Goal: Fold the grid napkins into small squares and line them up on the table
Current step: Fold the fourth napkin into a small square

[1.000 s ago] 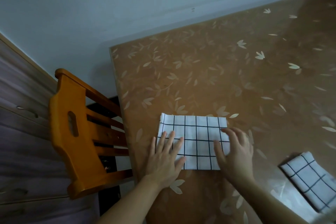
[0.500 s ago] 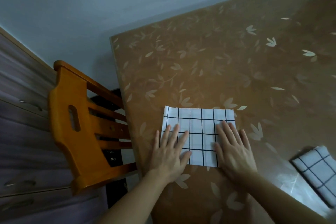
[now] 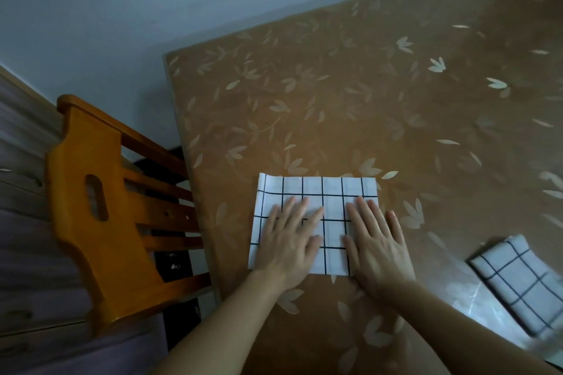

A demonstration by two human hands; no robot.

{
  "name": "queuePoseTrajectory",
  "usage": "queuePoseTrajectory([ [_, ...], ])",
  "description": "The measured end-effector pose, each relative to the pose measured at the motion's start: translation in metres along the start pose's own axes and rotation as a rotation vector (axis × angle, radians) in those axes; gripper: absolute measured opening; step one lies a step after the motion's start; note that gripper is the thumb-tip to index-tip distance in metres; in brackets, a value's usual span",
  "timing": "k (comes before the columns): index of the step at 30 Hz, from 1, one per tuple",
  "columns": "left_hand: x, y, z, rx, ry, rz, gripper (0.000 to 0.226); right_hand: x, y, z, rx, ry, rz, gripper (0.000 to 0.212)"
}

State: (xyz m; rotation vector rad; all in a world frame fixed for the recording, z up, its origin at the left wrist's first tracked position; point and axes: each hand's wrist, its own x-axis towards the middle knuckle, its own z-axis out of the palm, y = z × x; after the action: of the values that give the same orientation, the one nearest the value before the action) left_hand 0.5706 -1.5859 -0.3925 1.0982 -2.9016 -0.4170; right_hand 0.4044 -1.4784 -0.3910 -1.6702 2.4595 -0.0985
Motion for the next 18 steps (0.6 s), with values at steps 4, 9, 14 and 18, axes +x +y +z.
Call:
queuePoseTrajectory([
  [4, -0.016, -0.036, -0.008, 0.025, -0.016, -0.093, 0.055, -0.001, 0.0, -0.002, 0.019, -0.029, -0.023, 0.063],
  [9, -0.015, -0.033, -0.013, 0.039, -0.048, -0.099, 0.059, 0.0, -0.006, -0.012, 0.011, -0.046, -0.002, 0.064],
  [14, -0.015, -0.031, -0.014, 0.069, -0.039, -0.107, 0.058, -0.014, -0.029, -0.022, -0.052, 0.125, -0.278, 0.053],
  [18, -0.014, -0.031, -0.016, 0.055, -0.082, -0.122, 0.056, -0.02, -0.055, -0.025, -0.106, 0.045, -0.521, 0.019],
])
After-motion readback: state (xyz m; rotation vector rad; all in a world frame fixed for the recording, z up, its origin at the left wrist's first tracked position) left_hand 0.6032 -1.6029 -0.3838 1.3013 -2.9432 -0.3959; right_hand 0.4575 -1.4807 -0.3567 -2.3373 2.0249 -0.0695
